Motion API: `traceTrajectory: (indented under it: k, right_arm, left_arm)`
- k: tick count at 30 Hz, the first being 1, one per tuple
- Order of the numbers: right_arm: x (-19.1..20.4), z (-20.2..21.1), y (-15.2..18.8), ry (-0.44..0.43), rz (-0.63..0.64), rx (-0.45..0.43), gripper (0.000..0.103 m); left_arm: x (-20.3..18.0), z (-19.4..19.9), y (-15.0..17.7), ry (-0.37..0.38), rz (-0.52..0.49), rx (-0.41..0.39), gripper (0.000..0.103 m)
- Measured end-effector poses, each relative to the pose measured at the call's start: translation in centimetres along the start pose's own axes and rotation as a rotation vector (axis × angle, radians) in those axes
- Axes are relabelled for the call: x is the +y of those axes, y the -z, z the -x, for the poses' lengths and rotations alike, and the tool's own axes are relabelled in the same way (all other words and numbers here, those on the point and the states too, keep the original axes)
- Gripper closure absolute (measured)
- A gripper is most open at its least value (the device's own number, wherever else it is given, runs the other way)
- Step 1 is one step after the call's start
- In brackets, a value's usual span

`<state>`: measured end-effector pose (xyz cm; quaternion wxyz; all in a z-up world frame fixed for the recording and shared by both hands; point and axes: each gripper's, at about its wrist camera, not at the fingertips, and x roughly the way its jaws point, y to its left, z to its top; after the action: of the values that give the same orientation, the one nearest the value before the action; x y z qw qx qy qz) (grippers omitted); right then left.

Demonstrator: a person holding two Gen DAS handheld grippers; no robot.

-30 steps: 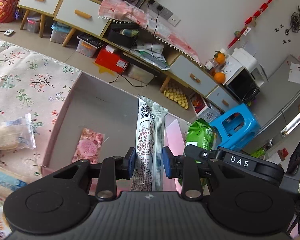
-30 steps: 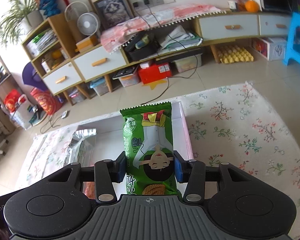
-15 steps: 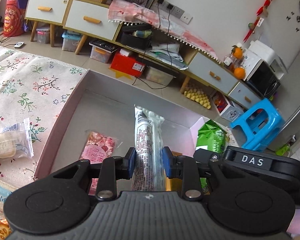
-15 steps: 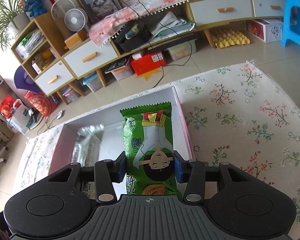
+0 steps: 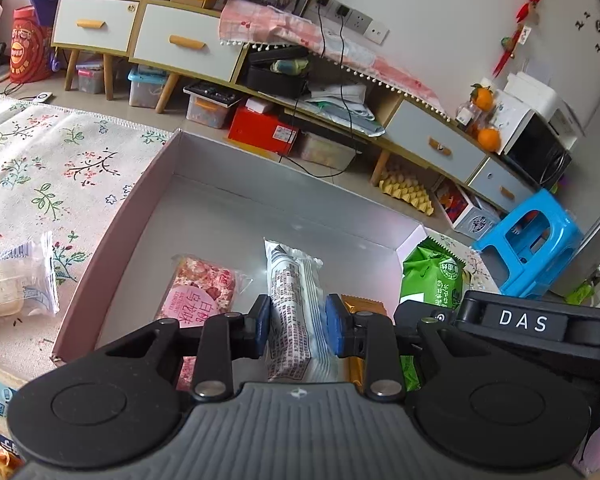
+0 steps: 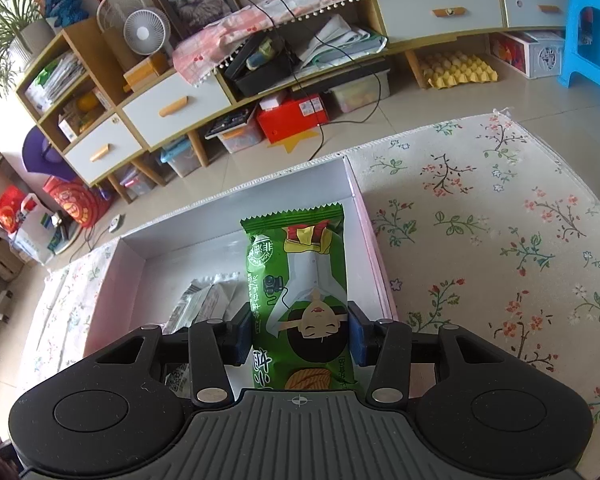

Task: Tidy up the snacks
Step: 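Place the white stick pack and green chip bag into the pink box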

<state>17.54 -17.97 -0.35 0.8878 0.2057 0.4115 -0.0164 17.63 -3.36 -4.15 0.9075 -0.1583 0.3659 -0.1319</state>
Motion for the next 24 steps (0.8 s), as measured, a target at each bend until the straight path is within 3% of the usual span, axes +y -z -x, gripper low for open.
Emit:
traceTrajectory:
  k: [6, 8, 12, 15, 20, 24]
  right_arm:
    - [0.0, 0.2, 0.1, 0.003, 0.005, -0.003, 0.055]
    - [0.1, 0.4, 0.0, 0.002, 0.007, -0.014, 0.054]
    - [0.0, 1.2, -0.2, -0.025, -0.002, -0.024, 0.036]
    - [-0.1, 1.9, -0.4, -0.033, -0.001, -0.028, 0.036]
    - [-0.1, 3.0, -0.4, -0.029, 0.003, -0.023, 0.033]
    - [0.0, 3.9, -0.3, -0.005, 0.019, -0.014, 0.028]
  left_arm:
    - [-0.2, 0.0, 0.0, 0.006, -0.023, 0.009, 0.074]
    - [-0.2, 0.0, -0.2, 0.012, -0.017, 0.019, 0.064]
    - [-0.5, 0.5, -0.3, 0.012, -0.042, 0.026, 0.052]
    - [-0.8, 1.1, -0.3, 0.010, -0.083, 0.026, 0.051]
    - [-1.1, 2.2, -0.3, 0.028, -0.110, 0.040, 0.041]
    - [-1.5, 2.7, -0.2, 0.000, -0.145, 0.060, 0.034]
